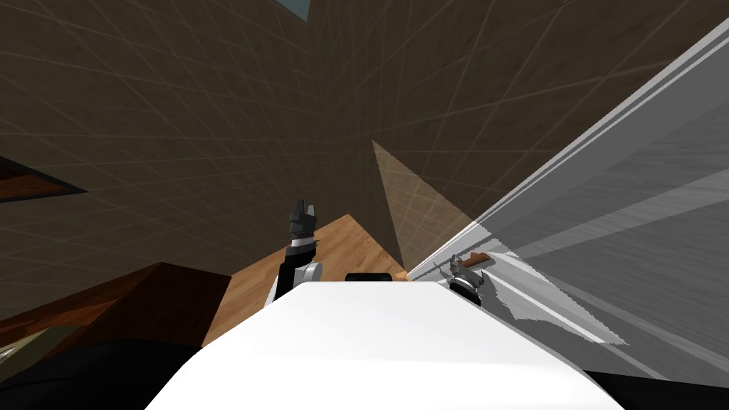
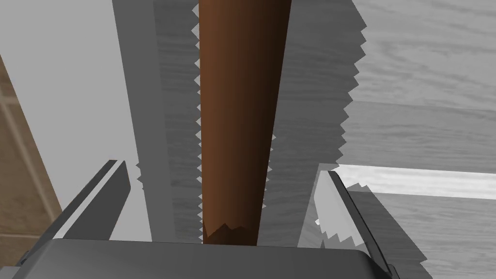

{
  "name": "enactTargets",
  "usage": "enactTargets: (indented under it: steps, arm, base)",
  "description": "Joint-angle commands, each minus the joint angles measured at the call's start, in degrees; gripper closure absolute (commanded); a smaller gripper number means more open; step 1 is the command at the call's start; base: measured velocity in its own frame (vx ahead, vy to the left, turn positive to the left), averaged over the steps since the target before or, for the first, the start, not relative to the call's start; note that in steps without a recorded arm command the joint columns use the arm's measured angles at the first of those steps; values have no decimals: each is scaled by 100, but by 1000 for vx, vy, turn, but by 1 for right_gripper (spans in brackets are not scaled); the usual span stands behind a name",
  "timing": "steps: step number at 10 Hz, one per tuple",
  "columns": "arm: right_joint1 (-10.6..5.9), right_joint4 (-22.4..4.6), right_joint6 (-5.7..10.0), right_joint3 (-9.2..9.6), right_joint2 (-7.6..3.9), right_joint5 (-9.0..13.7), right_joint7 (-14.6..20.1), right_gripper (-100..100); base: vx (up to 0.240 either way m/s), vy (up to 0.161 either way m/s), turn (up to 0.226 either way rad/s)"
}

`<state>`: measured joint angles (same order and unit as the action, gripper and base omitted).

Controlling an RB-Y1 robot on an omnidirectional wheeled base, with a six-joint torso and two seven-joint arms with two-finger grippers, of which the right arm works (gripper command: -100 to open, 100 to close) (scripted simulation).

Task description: Pull the door open

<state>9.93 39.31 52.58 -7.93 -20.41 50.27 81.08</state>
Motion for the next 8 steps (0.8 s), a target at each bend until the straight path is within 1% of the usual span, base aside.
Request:
enactTargets:
  steps: [1, 2, 6, 8]
  arm:
    - [-20, 10, -21, -26, -22, 9, -27, 100]
    - [-20, 10, -21, -26, -22, 9, -27, 100]
    - [-20, 10, -21, -26, -22, 9, -27, 100]
    - [12, 77, -32, 99, -50, -72, 50, 100]
  base:
    - [-19, 30, 38]
    - [-24, 10, -58]
    - [-4, -1, 8]
    - [-137, 94, 24]
